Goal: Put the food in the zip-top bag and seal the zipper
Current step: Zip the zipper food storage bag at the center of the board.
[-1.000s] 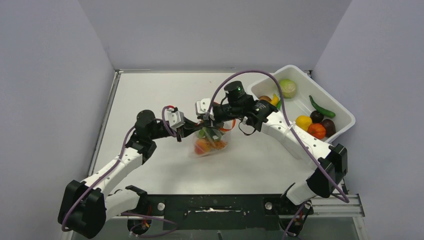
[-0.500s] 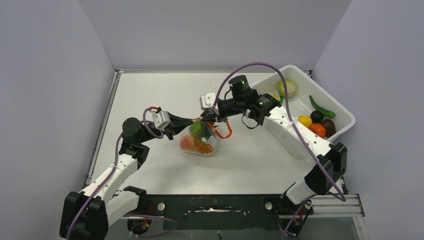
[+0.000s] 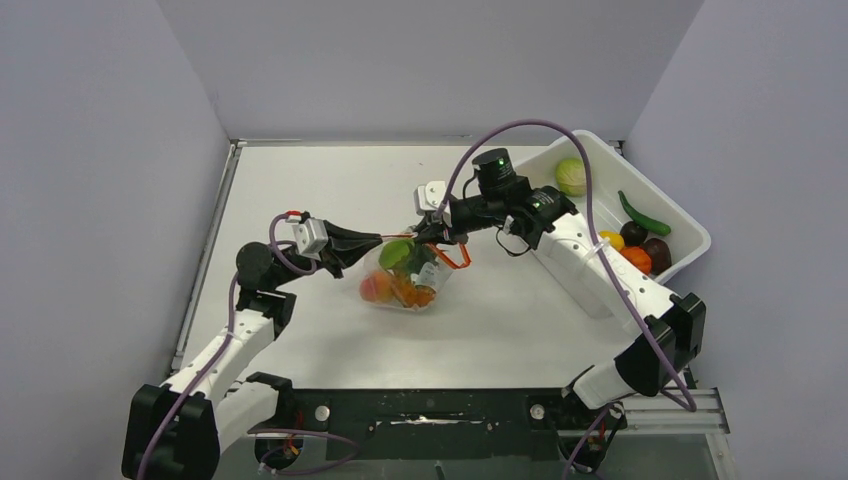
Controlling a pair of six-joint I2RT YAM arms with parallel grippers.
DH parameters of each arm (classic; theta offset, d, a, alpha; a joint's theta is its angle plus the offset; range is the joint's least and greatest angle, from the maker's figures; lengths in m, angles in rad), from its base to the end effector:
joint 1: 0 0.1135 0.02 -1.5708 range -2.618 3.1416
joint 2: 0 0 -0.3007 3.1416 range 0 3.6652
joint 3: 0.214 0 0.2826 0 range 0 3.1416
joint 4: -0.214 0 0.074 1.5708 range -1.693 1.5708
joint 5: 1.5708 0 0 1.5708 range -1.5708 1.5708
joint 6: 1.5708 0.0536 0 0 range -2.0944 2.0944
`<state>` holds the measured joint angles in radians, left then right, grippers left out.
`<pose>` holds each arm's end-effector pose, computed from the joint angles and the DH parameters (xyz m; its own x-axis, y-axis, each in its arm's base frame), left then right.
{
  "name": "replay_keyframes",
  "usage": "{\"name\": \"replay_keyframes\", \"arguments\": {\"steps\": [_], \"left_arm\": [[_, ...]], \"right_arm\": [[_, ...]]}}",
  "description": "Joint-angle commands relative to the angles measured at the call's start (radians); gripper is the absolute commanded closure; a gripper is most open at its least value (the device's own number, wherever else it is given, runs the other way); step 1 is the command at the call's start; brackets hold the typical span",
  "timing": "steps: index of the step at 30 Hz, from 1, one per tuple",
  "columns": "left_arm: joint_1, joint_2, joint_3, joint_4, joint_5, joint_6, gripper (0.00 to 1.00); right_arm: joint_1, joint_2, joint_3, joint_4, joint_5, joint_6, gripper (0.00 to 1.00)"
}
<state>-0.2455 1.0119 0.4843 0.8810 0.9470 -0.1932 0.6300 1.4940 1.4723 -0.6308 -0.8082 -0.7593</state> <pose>0.2108 -0.0977 0.3177 0.1604 -0.1558 -0.9747 0.9287 0.3583 0.0956 0.2701 0.2449 0.3999 0.2439 -0.4107 -0.8785 -0.9696 -0.0869 -0.2286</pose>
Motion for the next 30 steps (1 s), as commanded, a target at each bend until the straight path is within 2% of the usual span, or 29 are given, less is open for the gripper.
{"name": "replay_keyframes", "arguments": {"steps": [1,4,5,6,7,12,22,26,30], "left_arm": [[0.049,-0.033,0.006,0.090,-0.031,-0.020,1.00],[0.049,-0.008,0.041,0.017,-0.001,0.000,1.00],[0.048,-0.003,0.049,-0.005,0.010,0.006,0.92],[0.048,0.001,0.051,-0.012,0.019,0.007,0.79],[0.046,0.003,0.052,-0.012,0.024,0.005,0.72],[-0.007,0.034,0.083,-0.051,0.045,0.026,0.59],[-0.127,0.123,0.169,-0.283,0.013,0.213,0.58],[-0.135,0.130,0.204,-0.301,0.009,0.226,0.59],[-0.136,0.091,0.201,-0.333,0.034,0.223,0.56]], "right_arm": [[-0.078,-0.085,-0.028,-0.061,0.078,0.021,1.00],[-0.071,-0.087,-0.026,-0.061,0.049,0.027,1.00],[-0.065,-0.084,-0.021,-0.060,0.040,0.029,1.00],[-0.057,-0.081,-0.014,-0.059,0.041,0.032,1.00],[-0.046,-0.072,-0.006,-0.061,0.044,0.031,1.00],[-0.009,-0.042,0.022,-0.063,0.055,0.035,1.00],[0.053,0.008,0.077,-0.056,0.101,0.061,1.00],[0.063,0.021,0.081,-0.050,0.119,0.079,1.00],[0.057,0.033,0.088,-0.044,0.148,0.104,1.00]]}}
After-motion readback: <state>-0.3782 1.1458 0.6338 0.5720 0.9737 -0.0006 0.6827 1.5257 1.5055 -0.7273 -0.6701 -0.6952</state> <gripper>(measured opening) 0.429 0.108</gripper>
